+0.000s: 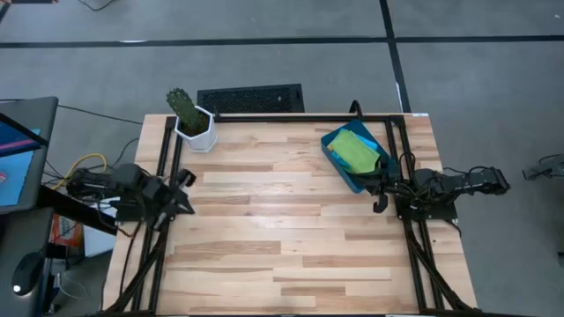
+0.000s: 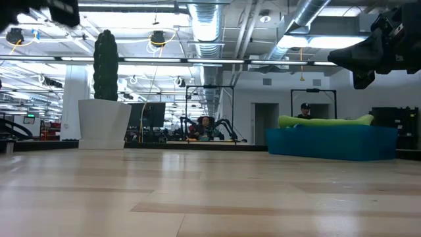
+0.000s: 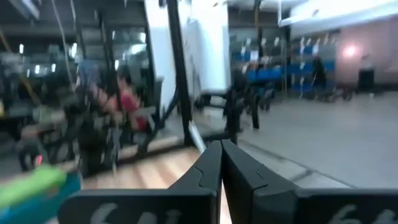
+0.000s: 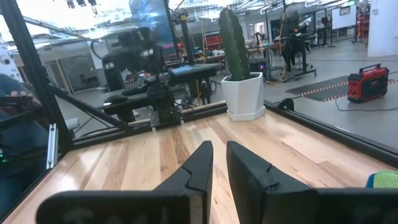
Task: Fold microfiber towels
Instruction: Return to Home Position
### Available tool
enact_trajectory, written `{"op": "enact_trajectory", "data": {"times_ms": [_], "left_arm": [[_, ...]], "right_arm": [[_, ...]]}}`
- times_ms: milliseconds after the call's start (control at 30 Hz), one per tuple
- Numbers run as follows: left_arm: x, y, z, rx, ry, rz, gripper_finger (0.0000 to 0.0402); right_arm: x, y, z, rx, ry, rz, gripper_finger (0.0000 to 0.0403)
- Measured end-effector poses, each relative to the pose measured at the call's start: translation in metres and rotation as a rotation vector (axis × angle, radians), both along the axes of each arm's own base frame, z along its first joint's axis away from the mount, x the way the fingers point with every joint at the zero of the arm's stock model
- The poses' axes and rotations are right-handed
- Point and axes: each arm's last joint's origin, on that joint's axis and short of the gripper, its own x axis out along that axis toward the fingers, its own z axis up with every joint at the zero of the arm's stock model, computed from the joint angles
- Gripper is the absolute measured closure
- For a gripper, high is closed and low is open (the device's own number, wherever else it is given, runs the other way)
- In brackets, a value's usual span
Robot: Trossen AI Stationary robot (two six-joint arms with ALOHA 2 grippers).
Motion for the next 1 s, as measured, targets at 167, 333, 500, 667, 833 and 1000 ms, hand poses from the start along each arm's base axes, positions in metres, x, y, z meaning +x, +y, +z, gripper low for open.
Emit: {"op": "enact_trajectory", "data": {"times_ms": [167, 333, 500, 667, 833, 1000], "left_arm": [[0.012, 0.004, -0.032, -0.099, 0.161, 0.043, 0.0402], [0.02, 0.01, -0.055, -0.298, 0.265, 0.149, 0.0402], [0.021, 0.015, -0.056, -0.384, 0.283, 0.279, 0.0402], [0.022, 0.018, -0.058, -0.386, 0.282, 0.364, 0.0402], [0.023, 0.02, -0.06, -0.39, 0.293, 0.421, 0.0402], [0.023, 0.02, -0.061, -0.391, 0.295, 0.432, 0.0401]], "right_arm": [[0.0, 0.0, 0.0, 0.0, 0.0, 0.0, 0.0331], [0.0, 0.0, 0.0, 0.0, 0.0, 0.0, 0.0331], [0.0, 0.0, 0.0, 0.0, 0.0, 0.0, 0.0331], [0.0, 0.0, 0.0, 0.0, 0.0, 0.0, 0.0331], [0.0, 0.0, 0.0, 0.0, 0.0, 0.0, 0.0331], [0.0, 0.0, 0.0, 0.0, 0.0, 0.0, 0.0331]]}}
